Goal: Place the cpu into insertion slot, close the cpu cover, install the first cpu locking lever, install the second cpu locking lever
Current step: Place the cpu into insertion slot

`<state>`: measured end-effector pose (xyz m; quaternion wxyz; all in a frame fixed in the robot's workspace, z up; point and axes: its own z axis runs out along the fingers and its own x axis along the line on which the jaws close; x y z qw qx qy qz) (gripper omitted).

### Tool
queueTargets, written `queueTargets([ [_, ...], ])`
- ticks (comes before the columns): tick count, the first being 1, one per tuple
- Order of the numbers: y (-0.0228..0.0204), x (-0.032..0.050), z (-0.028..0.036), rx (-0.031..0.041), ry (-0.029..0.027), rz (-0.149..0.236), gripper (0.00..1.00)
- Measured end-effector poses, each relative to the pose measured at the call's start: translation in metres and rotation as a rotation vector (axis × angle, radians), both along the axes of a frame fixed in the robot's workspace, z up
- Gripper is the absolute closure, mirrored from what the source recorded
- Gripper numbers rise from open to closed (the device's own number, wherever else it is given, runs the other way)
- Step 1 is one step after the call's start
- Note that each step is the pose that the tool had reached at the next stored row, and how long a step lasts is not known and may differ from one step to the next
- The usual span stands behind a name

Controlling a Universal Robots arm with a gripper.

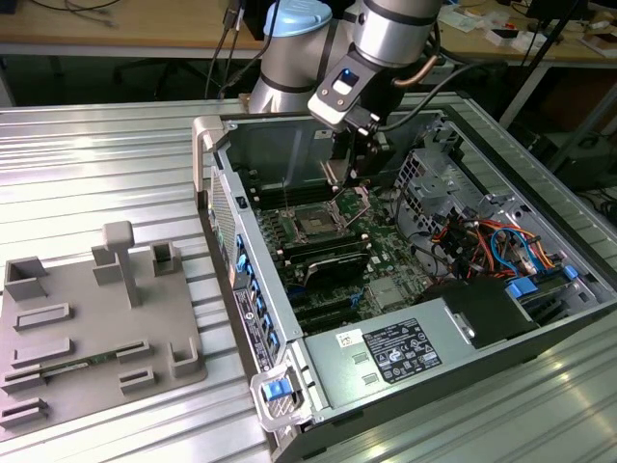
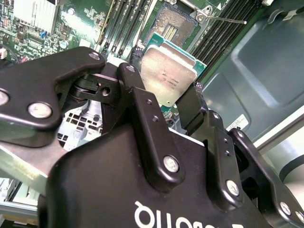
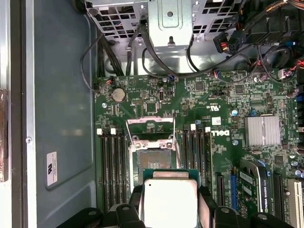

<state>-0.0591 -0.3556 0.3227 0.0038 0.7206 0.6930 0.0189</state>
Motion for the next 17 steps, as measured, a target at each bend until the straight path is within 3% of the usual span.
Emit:
queueTargets([
  [17, 0.0000, 0.0000, -0.0026, -0.0002, 0.0016, 0.000, 0.45],
])
